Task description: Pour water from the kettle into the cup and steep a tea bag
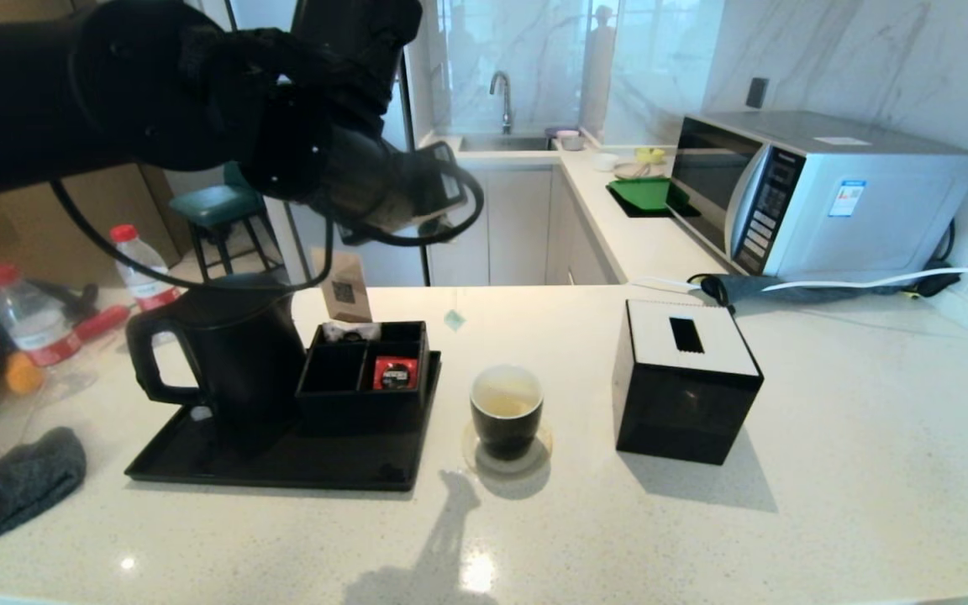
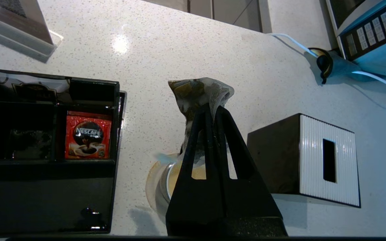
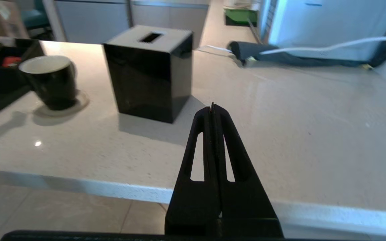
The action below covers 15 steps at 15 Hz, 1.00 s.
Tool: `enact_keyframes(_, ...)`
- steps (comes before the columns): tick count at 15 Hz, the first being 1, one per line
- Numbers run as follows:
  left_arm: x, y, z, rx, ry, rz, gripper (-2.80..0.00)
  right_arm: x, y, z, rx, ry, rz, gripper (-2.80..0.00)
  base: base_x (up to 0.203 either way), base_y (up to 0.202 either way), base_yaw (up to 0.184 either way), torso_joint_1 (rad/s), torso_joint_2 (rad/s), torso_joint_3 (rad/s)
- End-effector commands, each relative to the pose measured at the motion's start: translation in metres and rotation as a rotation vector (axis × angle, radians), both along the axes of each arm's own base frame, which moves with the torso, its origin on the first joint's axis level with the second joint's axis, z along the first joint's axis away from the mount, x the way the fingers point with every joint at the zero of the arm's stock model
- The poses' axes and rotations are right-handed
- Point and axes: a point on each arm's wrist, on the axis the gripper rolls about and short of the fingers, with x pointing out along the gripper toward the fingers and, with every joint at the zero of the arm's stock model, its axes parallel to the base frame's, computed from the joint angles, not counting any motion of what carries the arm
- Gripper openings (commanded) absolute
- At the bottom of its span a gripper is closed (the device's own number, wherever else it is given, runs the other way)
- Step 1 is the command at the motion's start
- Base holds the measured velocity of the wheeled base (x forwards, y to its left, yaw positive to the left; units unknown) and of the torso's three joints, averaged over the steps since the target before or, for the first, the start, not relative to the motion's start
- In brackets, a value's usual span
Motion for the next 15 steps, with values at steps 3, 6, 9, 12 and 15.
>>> enact_keyframes(3,-0.011,-0.004,0.007,-0.012,-0.013,-0.022,-2.80,0.035,0.004,0.048,-0.014,0.090,0.192,-2.80,0.000,0.000,0.000,0.000,0.00,0.000)
enact_keyframes(6,-0.015,-0.005,0.010,-0.016,-0.018,-0.031,-2.80,0.078,0.009,0.076,-0.023,0.130,0.303,-2.80,0.000,0.000,0.000,0.000,0.00,0.000)
enact_keyframes(9,-0.022,-0.008,0.013,-0.020,-0.027,-0.050,-2.80,0.140,0.017,0.098,-0.045,0.140,0.432,-2.80,0.000,0.000,0.000,0.000,0.00,0.000)
enact_keyframes(12,-0.029,-0.012,0.013,-0.020,-0.024,-0.069,-2.80,0.194,0.040,0.112,-0.071,0.105,0.597,-2.80,0.000,0.000,0.000,0.000,0.00,0.000)
enact_keyframes(15,-0.038,-0.012,0.014,-0.016,-0.019,-0.087,-2.80,0.225,0.076,0.118,-0.086,0.041,0.756,0.00,0.000,0.000,0.000,0.000,0.00,0.000)
